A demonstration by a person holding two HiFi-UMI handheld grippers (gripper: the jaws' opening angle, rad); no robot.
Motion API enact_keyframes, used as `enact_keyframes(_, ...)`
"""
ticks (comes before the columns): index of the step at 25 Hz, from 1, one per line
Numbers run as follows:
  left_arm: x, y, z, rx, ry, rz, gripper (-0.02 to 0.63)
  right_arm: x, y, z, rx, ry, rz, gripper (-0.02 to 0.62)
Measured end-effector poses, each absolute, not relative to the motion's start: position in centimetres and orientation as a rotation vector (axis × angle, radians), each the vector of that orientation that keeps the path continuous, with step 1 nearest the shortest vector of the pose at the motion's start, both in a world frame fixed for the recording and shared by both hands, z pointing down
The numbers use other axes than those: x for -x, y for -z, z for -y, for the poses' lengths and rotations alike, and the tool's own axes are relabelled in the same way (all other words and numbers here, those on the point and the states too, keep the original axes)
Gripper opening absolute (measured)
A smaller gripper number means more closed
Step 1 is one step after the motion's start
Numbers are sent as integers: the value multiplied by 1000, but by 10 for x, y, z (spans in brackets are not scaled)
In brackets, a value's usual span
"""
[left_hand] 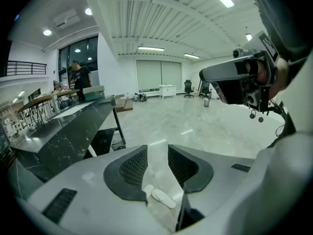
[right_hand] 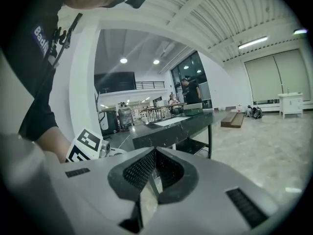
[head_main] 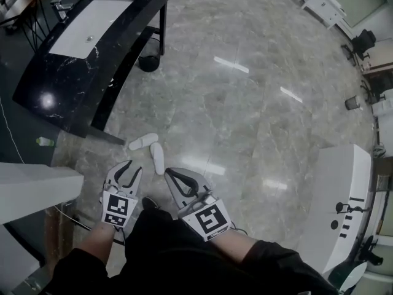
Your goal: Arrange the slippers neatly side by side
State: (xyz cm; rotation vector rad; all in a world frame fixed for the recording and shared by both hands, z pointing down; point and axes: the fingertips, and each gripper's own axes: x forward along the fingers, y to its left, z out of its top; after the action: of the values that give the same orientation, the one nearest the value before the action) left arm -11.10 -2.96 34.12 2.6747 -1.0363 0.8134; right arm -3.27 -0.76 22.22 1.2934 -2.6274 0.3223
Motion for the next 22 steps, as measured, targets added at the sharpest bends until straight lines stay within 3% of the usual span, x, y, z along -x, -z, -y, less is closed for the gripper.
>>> enact_keyframes(22, 106, -572, 92, -2576, -928, 1071, 124, 10, -389, 32, -1324, -488, 2680, 0)
